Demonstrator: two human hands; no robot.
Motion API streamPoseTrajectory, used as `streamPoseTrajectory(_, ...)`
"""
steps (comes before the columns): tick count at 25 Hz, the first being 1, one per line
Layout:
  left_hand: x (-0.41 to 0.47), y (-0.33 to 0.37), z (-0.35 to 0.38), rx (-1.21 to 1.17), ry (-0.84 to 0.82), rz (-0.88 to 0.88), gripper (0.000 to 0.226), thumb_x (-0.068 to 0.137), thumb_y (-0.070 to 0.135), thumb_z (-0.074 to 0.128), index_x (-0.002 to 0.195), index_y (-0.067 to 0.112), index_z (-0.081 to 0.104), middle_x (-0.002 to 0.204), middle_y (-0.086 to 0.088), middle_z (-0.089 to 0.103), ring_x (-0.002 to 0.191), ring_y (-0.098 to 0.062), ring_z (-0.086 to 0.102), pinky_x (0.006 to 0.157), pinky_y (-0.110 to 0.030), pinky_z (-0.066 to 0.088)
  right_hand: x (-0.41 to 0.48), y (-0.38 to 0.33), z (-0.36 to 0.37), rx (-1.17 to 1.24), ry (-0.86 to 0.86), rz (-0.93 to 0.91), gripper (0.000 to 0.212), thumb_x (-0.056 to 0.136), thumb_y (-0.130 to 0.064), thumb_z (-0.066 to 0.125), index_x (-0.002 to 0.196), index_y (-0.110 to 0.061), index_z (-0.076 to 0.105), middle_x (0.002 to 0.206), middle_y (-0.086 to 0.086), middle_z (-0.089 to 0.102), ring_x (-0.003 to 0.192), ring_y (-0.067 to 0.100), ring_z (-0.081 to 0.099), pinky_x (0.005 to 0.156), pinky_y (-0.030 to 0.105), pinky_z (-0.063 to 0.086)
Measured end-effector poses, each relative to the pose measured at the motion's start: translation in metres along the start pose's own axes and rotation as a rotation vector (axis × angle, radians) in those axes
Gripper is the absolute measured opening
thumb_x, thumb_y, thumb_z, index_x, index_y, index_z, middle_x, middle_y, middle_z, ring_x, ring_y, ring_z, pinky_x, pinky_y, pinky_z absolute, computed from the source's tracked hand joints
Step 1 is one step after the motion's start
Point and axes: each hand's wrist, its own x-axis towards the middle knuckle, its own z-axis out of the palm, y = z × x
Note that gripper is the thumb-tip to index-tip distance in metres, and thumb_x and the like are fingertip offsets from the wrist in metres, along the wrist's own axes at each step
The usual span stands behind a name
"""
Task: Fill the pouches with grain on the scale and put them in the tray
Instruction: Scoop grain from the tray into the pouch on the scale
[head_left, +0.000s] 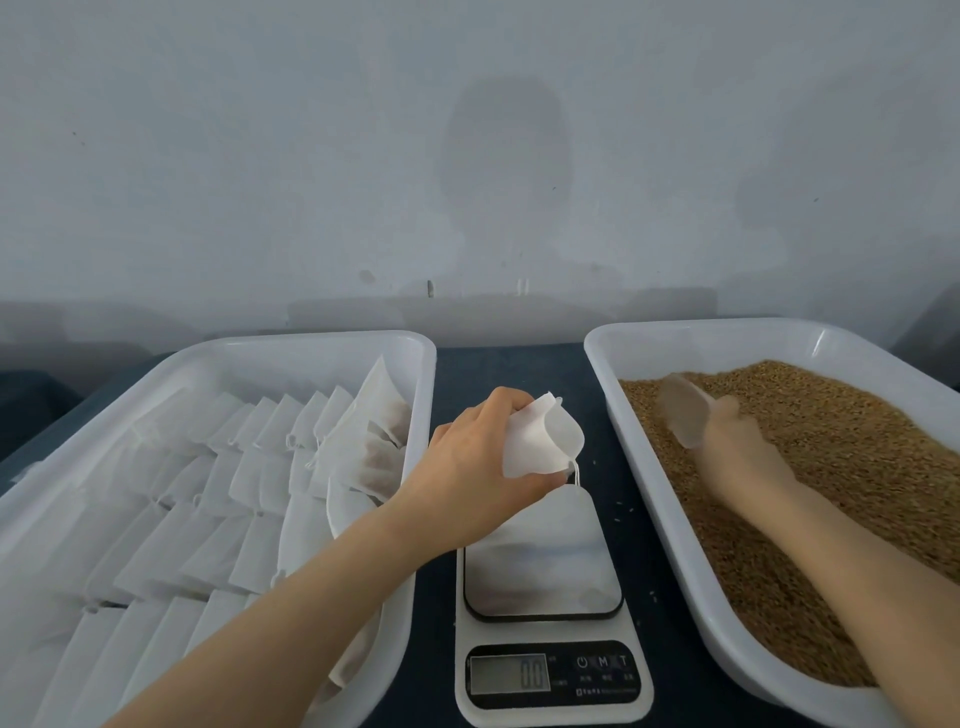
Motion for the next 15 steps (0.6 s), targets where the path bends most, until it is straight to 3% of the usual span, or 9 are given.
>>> streamPoseTrajectory(3,0.0,0.0,0.0,0.006,-0.005,-0.002,0.053,0.077,0.053,0.069,0.114,0.042,0.033,0.101,0.029,0.042,0.103,-0.006,0.047,0.098,-0.034,0.042,-0.004,-0.01,0.006,0.076,-0.044,-0.077,0.034,0.096,-0.012,0.04,0.128,-0.004,0.03,0.119,0.022,0.05,0.083,0.029,0.051,0.07,0.039,0.045)
streamPoseTrajectory(6,0.0,0.0,0.0,0.011,-0.014,-0.014,0.053,0.077,0.054,0.069,0.114,0.042,0.032,0.099,0.029,0.04,0.102,-0.007,0.047,0.098,-0.035,0.042,-0.007,-0.017,0.003,0.229,-0.105,-0.055,0.033,0.098,-0.014,0.036,0.129,-0.003,0.03,0.114,0.018,0.051,0.089,0.027,0.054,0.08,0.043,0.049)
streamPoseTrajectory(9,0.0,0.0,0.001,0.02,-0.015,-0.019,0.055,0.077,0.053,0.068,0.119,0.04,0.034,0.104,0.025,0.042,0.102,-0.007,0.046,0.098,-0.035,0.042,-0.012,-0.02,-0.003,0.305,-0.156,-0.008,0.035,0.098,-0.013,0.035,0.13,-0.001,0.03,0.099,0.011,0.048,0.076,0.019,0.05,0.069,0.036,0.044)
streamPoseTrajectory(12,0.001,0.0,0.001,0.024,-0.018,-0.023,0.055,0.078,0.053,0.068,0.119,0.039,0.035,0.105,0.024,0.042,0.102,-0.007,0.046,0.099,-0.034,0.041,-0.013,-0.018,-0.008,0.322,-0.216,0.03,0.042,0.096,-0.021,0.047,0.129,-0.001,0.031,0.098,0.013,0.052,0.07,0.018,0.049,0.05,0.028,0.036)
streamPoseTrajectory(15,0.001,0.0,0.001,0.031,-0.026,-0.014,0.054,0.078,0.051,0.07,0.118,0.04,0.035,0.107,0.024,0.042,0.103,-0.007,0.047,0.099,-0.036,0.042,-0.009,-0.017,-0.012,0.458,-0.23,0.063,0.056,0.09,-0.033,0.06,0.129,0.001,0.038,0.108,0.019,0.06,0.071,0.025,0.057,0.048,0.027,0.039)
